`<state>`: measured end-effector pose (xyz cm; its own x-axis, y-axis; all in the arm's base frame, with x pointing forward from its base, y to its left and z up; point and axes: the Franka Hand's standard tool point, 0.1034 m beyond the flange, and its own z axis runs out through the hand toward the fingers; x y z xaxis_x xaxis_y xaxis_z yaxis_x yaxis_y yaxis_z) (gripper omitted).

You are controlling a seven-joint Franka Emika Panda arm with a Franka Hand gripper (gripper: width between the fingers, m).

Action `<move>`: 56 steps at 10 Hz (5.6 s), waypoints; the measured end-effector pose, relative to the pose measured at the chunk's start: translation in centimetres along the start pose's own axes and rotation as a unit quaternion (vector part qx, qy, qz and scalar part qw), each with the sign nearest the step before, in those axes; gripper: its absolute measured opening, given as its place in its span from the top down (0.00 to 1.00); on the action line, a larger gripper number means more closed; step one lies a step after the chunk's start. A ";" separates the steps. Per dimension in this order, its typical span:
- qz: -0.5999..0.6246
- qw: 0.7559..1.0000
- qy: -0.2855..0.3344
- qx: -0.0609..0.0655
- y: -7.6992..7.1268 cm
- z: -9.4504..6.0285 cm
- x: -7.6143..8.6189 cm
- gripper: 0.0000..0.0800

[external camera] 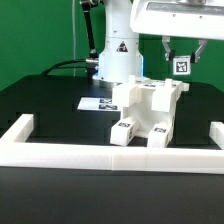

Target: Assemble chair

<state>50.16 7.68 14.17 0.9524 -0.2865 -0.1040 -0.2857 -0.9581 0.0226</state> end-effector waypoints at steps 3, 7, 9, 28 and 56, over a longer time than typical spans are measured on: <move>-0.083 0.996 0.014 -0.019 0.9 0.0 1.5 0.64; -0.126 0.991 0.031 -0.020 0.8 -0.6 2.7 0.64; -0.126 0.991 0.031 -0.020 0.8 -0.6 2.6 0.64; -0.202 0.977 0.054 -0.049 1.9 0.8 3.5 0.64; 0.173 0.982 0.070 -0.018 1.5 0.8 4.0 0.64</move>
Offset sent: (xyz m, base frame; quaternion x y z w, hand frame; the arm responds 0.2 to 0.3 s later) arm 0.0227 -0.0196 0.0109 -0.0440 0.0916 -0.1273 0.9866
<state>53.43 5.07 12.99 0.8046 -0.5914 0.0542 -0.5938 -0.8016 0.0688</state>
